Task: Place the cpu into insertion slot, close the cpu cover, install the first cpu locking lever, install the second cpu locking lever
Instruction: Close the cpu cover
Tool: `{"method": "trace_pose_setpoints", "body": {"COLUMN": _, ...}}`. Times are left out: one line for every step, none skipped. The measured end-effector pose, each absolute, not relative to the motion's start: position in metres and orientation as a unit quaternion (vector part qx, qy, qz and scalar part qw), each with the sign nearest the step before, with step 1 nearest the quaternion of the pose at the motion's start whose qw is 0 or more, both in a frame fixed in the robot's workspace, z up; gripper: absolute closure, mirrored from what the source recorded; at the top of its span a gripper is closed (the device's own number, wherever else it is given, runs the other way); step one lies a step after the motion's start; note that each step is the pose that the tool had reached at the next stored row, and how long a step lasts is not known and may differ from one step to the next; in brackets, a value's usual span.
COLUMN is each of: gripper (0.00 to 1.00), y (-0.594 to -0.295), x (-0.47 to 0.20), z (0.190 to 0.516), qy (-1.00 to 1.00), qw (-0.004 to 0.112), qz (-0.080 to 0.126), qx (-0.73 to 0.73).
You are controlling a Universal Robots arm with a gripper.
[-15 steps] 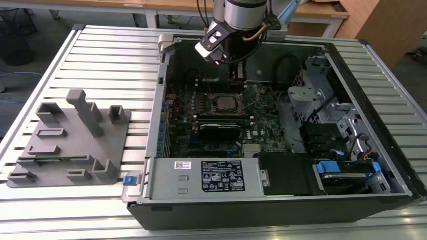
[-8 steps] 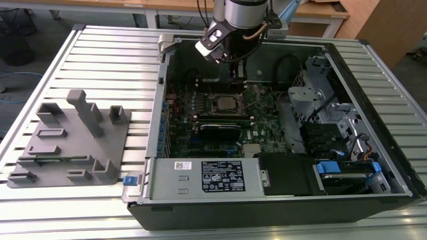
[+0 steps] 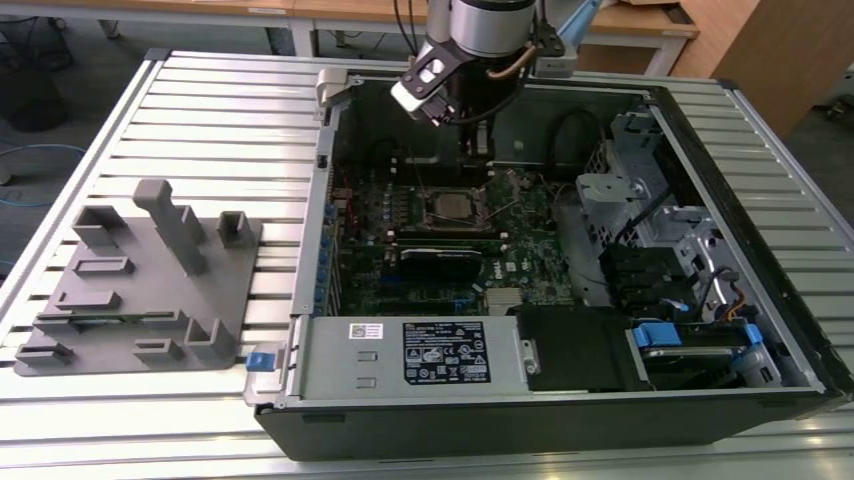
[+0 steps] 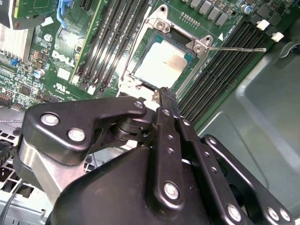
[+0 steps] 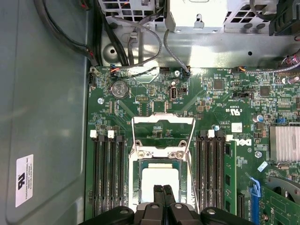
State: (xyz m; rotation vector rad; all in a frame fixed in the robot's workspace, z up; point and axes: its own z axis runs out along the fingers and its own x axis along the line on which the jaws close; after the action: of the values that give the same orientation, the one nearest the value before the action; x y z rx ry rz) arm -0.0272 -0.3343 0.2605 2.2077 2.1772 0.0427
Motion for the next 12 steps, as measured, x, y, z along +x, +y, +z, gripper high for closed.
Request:
{"method": "trace_pose_setpoints", "body": {"gripper": 0.89, "y": -0.3343, "x": -0.0269, "z": 0.2605, "qy": 0.702, "qw": 0.020, "qz": 0.014, "qx": 0.712}}
{"method": "trace_pose_setpoints", "body": {"gripper": 0.89, "y": -0.3342, "x": -0.0267, "z": 0.2604, "qy": 0.702, "qw": 0.020, "qz": 0.014, "qx": 0.712}}
{"method": "trace_pose_setpoints", "body": {"gripper": 0.89, "y": -0.3342, "x": -0.0264, "z": 0.2604, "qy": 0.702, "qw": 0.020, "qz": 0.014, "qx": 0.712}}
{"method": "trace_pose_setpoints", "body": {"gripper": 0.89, "y": -0.3342, "x": -0.0261, "z": 0.2605, "qy": 0.702, "qw": 0.020, "qz": 0.014, "qx": 0.712}}
{"method": "trace_pose_setpoints", "body": {"gripper": 0.89, "y": -0.3342, "x": -0.0258, "z": 0.2605, "qy": 0.702, "qw": 0.020, "qz": 0.014, "qx": 0.712}}
{"method": "trace_pose_setpoints", "body": {"gripper": 0.89, "y": -0.3342, "x": -0.0257, "z": 0.2604, "qy": 0.702, "qw": 0.020, "qz": 0.014, "qx": 0.712}}
{"method": "trace_pose_setpoints", "body": {"gripper": 0.89, "y": -0.3342, "x": -0.0257, "z": 0.2604, "qy": 0.702, "qw": 0.020, "qz": 0.014, "qx": 0.712}}
{"method": "trace_pose_setpoints", "body": {"gripper": 0.89, "y": -0.3342, "x": -0.0256, "z": 0.2604, "qy": 0.702, "qw": 0.020, "qz": 0.014, "qx": 0.712}}
{"method": "trace_pose_setpoints", "body": {"gripper": 0.89, "y": -0.3342, "x": -0.0256, "z": 0.2604, "qy": 0.702, "qw": 0.020, "qz": 0.014, "qx": 0.712}}
{"method": "trace_pose_setpoints", "body": {"gripper": 0.89, "y": -0.3342, "x": -0.0256, "z": 0.2604, "qy": 0.702, "qw": 0.020, "qz": 0.014, "qx": 0.712}}
{"method": "trace_pose_setpoints", "body": {"gripper": 0.89, "y": -0.3342, "x": -0.0253, "z": 0.2604, "qy": 0.702, "qw": 0.020, "qz": 0.014, "qx": 0.712}}
{"method": "trace_pose_setpoints", "body": {"gripper": 0.89, "y": -0.3342, "x": -0.0250, "z": 0.2604, "qy": 0.702, "qw": 0.020, "qz": 0.014, "qx": 0.712}}
